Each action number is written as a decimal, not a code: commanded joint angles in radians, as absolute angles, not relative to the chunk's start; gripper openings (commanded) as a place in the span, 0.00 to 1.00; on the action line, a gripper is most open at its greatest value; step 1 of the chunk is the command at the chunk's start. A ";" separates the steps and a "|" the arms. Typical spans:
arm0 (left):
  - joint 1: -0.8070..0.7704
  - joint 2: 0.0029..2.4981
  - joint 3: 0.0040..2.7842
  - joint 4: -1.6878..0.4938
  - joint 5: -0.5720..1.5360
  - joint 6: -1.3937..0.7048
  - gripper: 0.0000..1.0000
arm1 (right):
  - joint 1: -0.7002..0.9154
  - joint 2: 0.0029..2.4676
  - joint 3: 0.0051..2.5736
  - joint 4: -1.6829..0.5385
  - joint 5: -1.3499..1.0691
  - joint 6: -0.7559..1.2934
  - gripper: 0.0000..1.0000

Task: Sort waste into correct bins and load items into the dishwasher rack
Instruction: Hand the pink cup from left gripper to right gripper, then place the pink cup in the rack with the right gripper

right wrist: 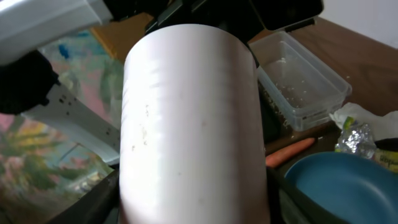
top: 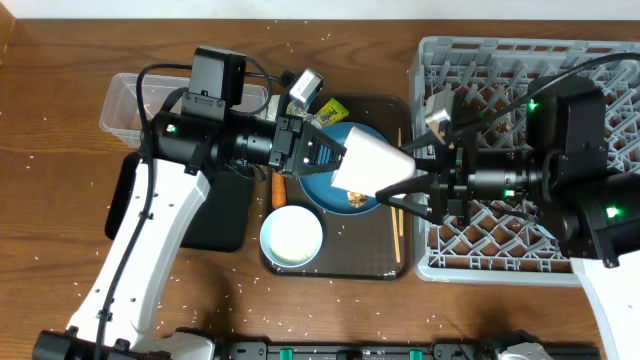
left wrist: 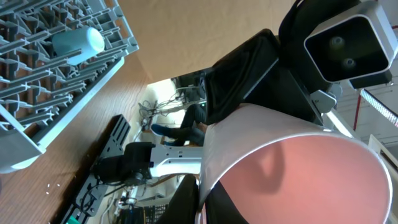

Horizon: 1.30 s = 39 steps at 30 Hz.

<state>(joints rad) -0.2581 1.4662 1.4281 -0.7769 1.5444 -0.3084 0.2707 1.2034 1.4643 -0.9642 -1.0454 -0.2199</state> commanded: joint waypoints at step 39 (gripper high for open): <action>-0.252 1.457 1.428 -0.694 1.491 -0.309 0.98 | -0.764 1.451 1.472 -1.267 0.051 0.293 0.55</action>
<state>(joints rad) -0.2523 1.4651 1.4273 -0.6949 1.4857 -0.3172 -0.7197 1.4120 1.4643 -1.2671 0.0208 0.2470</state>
